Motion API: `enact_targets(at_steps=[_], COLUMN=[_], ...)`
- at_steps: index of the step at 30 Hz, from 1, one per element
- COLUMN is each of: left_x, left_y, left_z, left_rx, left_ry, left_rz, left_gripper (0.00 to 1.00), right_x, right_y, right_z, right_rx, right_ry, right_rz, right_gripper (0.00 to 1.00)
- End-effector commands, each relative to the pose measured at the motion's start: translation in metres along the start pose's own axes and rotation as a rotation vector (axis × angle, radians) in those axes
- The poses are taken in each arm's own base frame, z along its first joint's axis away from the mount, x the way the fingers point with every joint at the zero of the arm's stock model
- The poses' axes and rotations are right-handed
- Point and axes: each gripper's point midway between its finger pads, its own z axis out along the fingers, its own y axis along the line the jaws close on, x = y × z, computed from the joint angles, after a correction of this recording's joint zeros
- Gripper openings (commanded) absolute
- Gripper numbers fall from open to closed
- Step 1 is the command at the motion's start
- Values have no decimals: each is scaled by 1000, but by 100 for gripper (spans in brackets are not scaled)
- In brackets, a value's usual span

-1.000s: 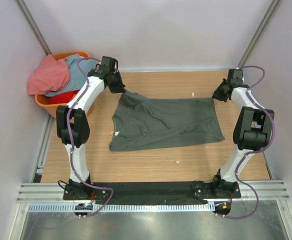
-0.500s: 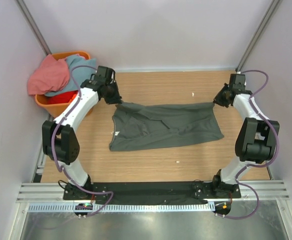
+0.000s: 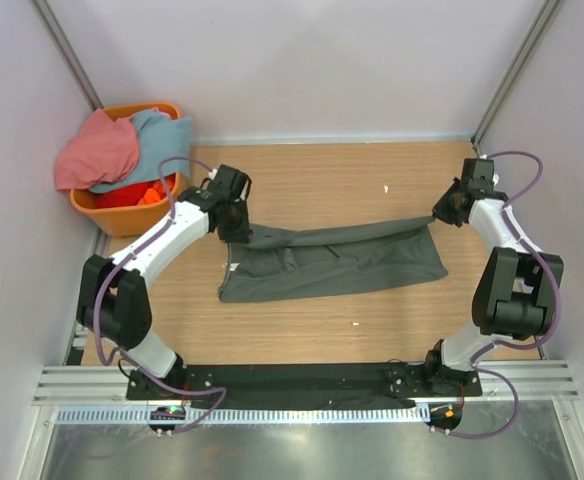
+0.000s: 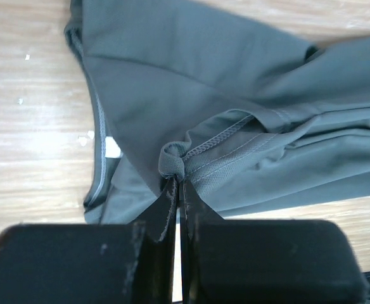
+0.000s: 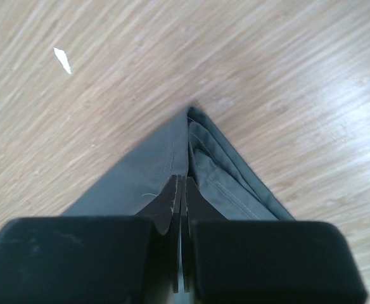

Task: Fold and stack the t-shirts
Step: Fold the tshirt

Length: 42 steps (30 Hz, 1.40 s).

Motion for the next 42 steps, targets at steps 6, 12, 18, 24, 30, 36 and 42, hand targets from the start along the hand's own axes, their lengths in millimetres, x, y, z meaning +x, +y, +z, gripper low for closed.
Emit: enact_targets(at_steps=[6,12,18,24,30,36,42], left_x=[26,64,78,52,59,71,79], left_y=[19,29,27,25,20,22,24], left_z=[-7,5,-12,-35,5,51,84], left_rx=[-69,-85,-88,-60,-51,-102,-141], left_ry=[-11,62,25,-139,-129,-69,-19], left_rz=[-13,-14,-3,-66,-131,-141,-134], left_gripper=[0,14,73,74,70,66,64], right_x=[6,28,16,0,43,104,155], right_y=[-19,-44,-59,-14,56,70,54], right_z=[-7,2,-13,-48,-41,-21,1], right_rx=[52,135,220,15,-229,-253,-195], right_ry=[-46,-11,-85,-151,-26,78,172], right_rz=[1,14,14,16,-123,-202,-232], right_gripper=[1,19,91,89,78,76,76])
